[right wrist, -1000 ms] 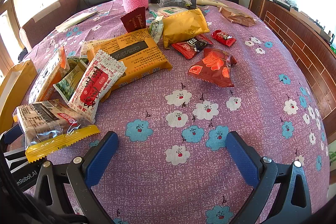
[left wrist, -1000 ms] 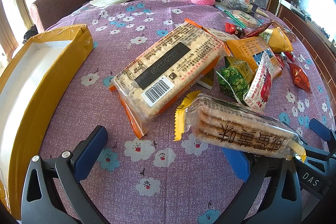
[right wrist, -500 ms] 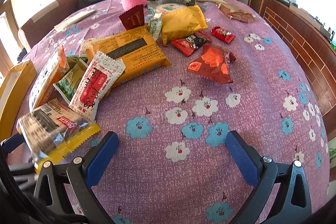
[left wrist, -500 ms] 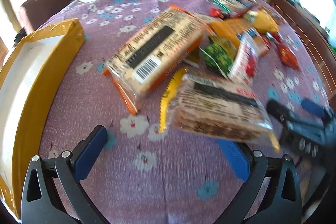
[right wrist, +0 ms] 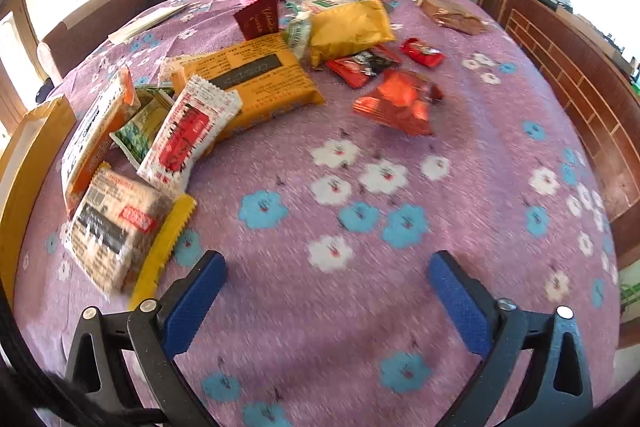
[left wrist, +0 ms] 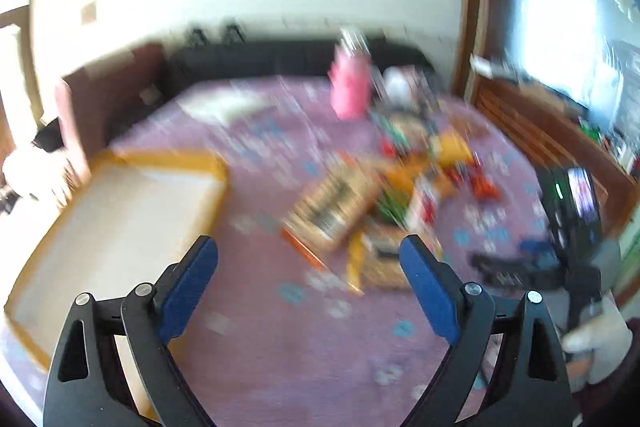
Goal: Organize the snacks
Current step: 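Grasp the clear cracker pack with yellow edge using the right gripper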
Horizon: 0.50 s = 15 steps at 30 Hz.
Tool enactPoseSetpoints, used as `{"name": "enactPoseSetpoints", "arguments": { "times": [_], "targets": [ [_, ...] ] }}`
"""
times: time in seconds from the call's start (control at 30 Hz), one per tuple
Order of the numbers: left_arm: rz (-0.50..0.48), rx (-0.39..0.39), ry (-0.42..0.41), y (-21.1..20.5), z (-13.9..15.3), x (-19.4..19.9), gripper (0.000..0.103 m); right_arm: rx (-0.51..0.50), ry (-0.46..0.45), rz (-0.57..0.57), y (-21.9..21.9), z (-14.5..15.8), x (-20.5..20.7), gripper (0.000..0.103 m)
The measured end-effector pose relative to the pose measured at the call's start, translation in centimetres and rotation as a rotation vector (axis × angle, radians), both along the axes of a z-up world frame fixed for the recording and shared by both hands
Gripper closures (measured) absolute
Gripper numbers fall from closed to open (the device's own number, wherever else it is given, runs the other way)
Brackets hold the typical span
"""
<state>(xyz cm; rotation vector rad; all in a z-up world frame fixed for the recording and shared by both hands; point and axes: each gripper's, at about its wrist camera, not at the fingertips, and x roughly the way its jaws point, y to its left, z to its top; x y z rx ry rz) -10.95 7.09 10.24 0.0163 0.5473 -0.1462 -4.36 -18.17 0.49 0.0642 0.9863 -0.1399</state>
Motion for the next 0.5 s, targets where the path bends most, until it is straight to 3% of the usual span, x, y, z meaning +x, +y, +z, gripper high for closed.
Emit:
{"name": "enactPoseSetpoints", "arguments": {
  "times": [0.07, 0.13, 0.2, 0.23, 0.33, 0.5],
  "targets": [
    [0.065, -0.003, -0.045, 2.5, 1.3, -0.1, 0.000, 0.005, -0.052, -0.007, -0.3, 1.2, -1.7, 0.013],
    [0.097, -0.031, -0.020, 4.4, 1.5, 0.3, 0.000, 0.028, -0.146, 0.010, -0.3, 2.9, -3.2, 0.011],
    [0.136, -0.063, 0.011, 5.8, 1.3, 0.7, 0.000, 0.099, -0.235, 0.079, 0.0, 4.4, -4.0, 0.009],
    [0.150, -0.071, 0.019, 6.1, 1.1, 0.8, 0.000, 0.160, -0.238, 0.139, 0.4, 4.8, -3.6, 0.008],
    [0.138, -0.091, 0.012, 6.4, 0.8, 0.6, 0.000, 0.247, -0.161, 0.239, 1.6, 4.5, -0.8, 0.012],
    [0.137, -0.118, 0.012, 8.0, 1.0, -0.4, 0.000, 0.408, -0.043, 0.306, 3.0, 2.4, 4.3, 0.024]
  ]
}}
